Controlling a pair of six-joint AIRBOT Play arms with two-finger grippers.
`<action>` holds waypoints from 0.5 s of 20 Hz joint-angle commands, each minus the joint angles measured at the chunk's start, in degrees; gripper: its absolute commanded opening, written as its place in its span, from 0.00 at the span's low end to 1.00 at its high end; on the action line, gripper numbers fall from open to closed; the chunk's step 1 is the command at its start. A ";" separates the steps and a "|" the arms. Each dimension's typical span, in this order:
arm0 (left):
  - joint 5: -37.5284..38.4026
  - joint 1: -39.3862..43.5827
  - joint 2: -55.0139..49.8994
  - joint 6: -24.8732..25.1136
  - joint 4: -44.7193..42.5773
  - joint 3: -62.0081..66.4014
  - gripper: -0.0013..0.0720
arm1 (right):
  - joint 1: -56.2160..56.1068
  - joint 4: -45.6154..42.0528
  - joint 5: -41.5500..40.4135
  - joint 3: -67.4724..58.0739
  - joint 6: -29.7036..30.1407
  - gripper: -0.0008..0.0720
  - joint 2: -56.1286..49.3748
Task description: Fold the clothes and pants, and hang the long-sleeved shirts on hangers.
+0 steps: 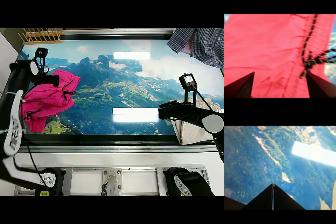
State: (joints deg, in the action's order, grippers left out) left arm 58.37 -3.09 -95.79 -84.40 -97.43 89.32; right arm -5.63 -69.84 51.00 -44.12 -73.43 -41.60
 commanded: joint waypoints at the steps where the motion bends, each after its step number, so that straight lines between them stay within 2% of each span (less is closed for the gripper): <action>1: 0.17 -2.12 -9.27 -0.07 -1.75 4.94 1.00 | -0.04 0.02 0.02 0.02 -0.02 0.04 -0.02; 8: 1.46 -0.61 -15.45 -1.95 -1.51 7.93 0.99 | -0.04 0.02 0.02 0.02 -0.02 0.04 -0.02; 9: 1.68 -0.57 -15.41 -3.61 -1.53 7.93 0.90 | -0.04 0.02 0.02 0.02 -0.02 0.04 -0.02; 10: 2.19 -0.33 -15.41 -5.22 -1.49 7.93 0.58 | -0.04 0.02 0.02 0.02 -0.02 0.04 -0.02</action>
State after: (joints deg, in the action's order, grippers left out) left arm 59.55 -3.92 -110.26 -86.35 -98.83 96.84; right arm -5.63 -69.84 51.00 -44.12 -73.43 -41.60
